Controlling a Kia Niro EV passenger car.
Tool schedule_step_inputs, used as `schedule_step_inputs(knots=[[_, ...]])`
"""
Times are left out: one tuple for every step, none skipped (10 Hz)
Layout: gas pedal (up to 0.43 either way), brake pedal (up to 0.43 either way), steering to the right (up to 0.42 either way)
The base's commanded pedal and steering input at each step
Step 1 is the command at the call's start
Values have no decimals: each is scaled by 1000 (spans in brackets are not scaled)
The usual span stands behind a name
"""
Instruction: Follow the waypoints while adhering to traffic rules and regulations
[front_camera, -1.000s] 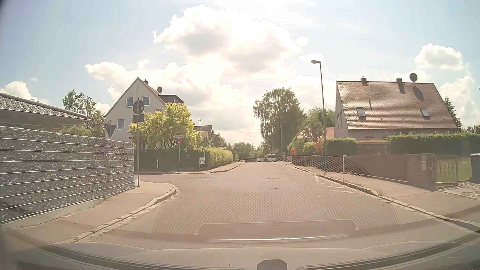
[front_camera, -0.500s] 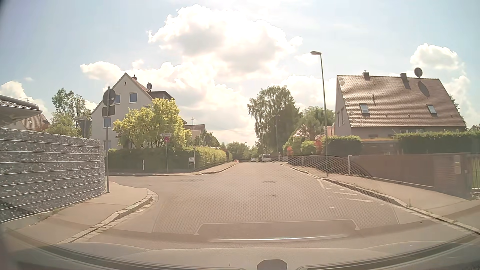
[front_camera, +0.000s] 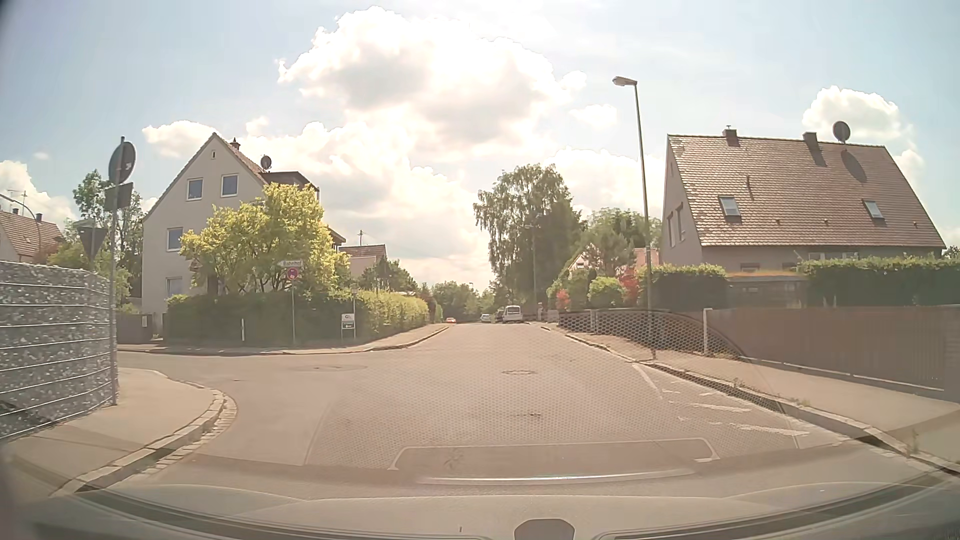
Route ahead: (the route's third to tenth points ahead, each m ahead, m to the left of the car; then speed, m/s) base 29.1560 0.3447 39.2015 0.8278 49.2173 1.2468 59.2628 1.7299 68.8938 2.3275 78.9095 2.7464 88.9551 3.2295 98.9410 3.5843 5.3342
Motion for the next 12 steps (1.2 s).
schedule_step_inputs(knots=[[209,0,67],[197,0,65],[197,0,64],[197,0,64],[197,0,64],[189,0,60],[177,0,51],[177,0,39],[177,0,32],[177,0,24],[177,0,21],[177,0,17]])
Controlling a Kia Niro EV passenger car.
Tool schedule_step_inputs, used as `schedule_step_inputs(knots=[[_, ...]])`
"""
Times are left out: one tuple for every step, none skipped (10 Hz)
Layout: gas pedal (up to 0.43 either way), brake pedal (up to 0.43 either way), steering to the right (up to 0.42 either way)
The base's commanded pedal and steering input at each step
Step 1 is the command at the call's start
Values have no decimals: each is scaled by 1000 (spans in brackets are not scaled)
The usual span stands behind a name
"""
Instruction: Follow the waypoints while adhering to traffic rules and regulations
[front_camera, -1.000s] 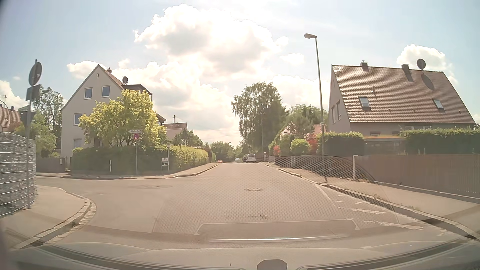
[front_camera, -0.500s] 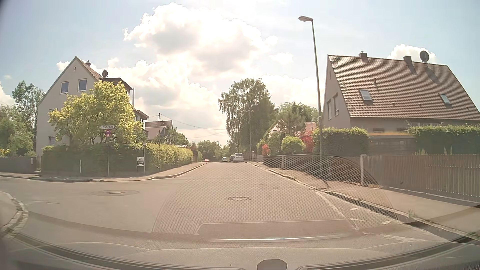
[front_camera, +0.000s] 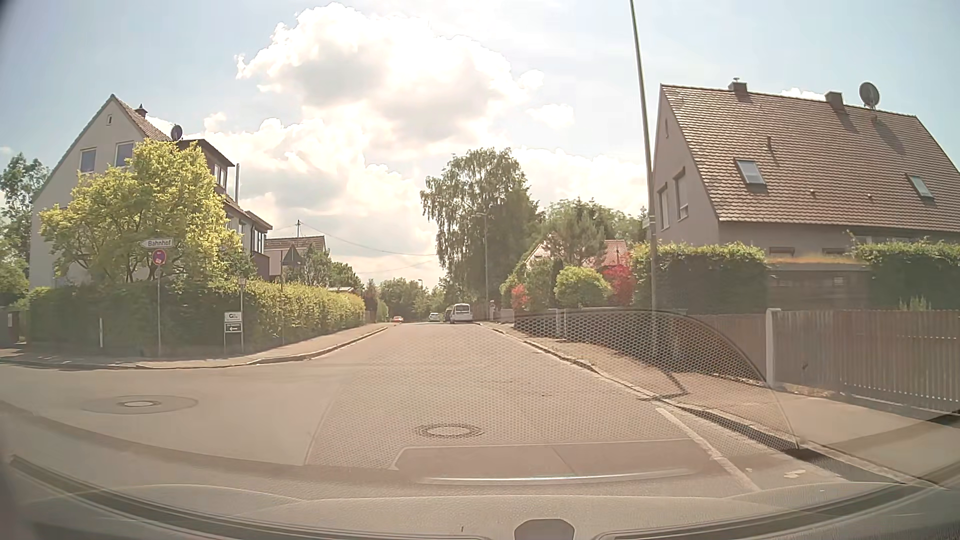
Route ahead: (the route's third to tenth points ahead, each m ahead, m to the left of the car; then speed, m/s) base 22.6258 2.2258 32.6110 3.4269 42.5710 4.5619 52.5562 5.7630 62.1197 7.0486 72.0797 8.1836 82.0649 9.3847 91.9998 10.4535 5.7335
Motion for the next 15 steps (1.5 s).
schedule_step_inputs(knots=[[177,0,12],[177,0,3],[177,0,-1],[177,0,-4],[177,0,-10],[177,0,-16],[177,0,-22],[177,0,-25],[177,0,-28],[177,0,-29],[177,0,-30],[177,0,-34],[177,0,-40],[169,0,-42],[169,0,-43]])
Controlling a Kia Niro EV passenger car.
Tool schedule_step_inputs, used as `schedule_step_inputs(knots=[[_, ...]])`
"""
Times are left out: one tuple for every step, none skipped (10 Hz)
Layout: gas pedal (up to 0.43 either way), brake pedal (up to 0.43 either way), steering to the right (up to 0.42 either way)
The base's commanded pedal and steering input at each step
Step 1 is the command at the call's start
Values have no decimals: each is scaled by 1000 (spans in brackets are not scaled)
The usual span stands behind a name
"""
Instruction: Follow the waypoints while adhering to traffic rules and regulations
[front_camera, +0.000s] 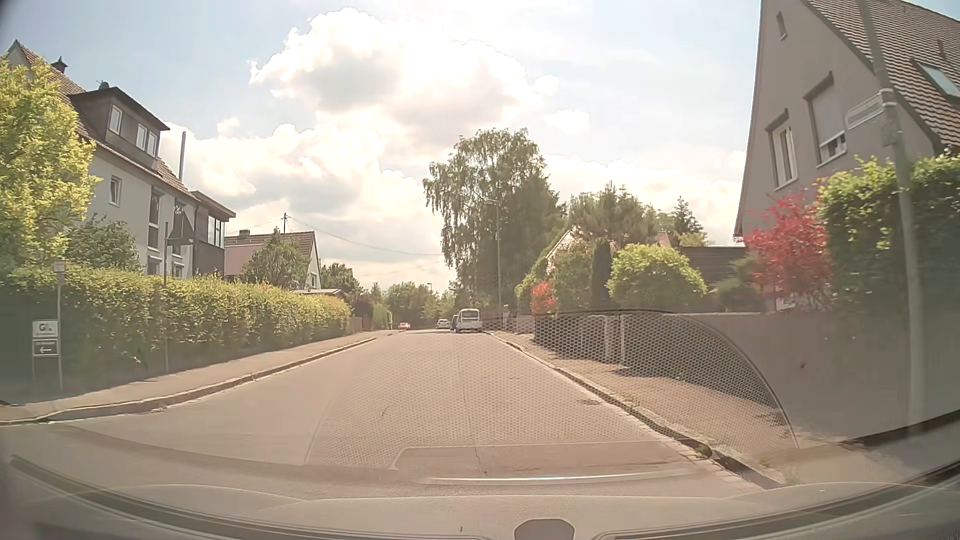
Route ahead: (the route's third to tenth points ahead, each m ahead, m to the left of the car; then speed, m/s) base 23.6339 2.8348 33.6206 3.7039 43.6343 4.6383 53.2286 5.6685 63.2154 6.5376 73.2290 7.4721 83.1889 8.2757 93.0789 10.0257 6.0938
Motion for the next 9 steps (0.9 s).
schedule_step_inputs(knots=[[169,0,-40],[169,0,-39],[169,0,-38],[169,0,-37],[169,0,-32],[169,0,-24],[150,0,-23],[138,0,-24],[138,0,-24]])
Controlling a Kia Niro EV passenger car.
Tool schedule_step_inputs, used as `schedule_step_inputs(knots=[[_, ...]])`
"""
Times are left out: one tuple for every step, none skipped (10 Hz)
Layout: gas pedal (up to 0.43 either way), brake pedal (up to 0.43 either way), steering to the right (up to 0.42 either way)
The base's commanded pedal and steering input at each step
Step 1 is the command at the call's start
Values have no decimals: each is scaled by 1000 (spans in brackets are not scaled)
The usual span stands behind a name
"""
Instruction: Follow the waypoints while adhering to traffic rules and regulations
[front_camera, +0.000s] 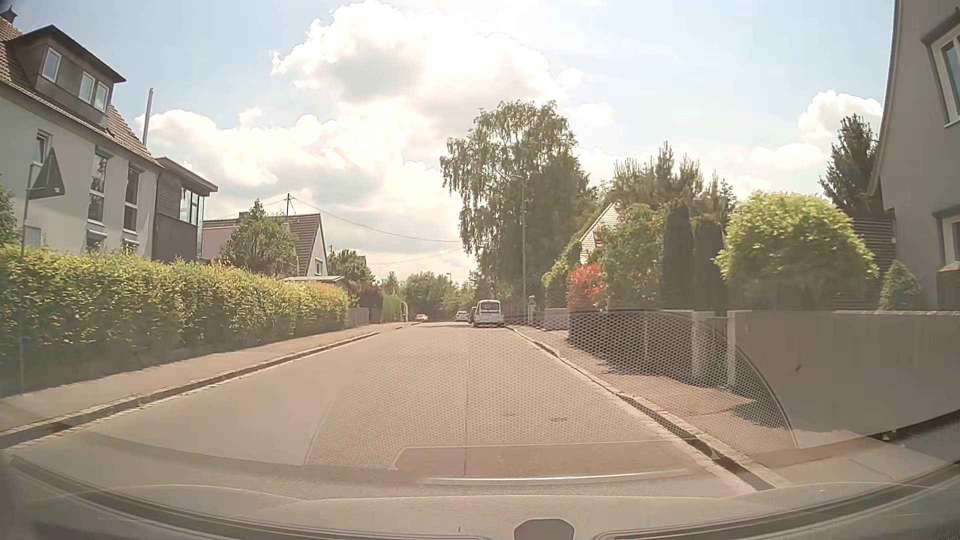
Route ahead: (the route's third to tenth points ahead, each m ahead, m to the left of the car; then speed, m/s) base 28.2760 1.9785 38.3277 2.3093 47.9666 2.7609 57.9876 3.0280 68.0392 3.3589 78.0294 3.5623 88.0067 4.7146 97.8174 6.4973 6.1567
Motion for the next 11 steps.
schedule_step_inputs(knots=[[138,0,-21],[138,0,-23],[118,0,-23],[118,0,-24],[118,0,-28],[118,0,-31],[110,0,-33],[110,0,-34],[118,0,-34],[118,0,-32],[130,0,-30]])
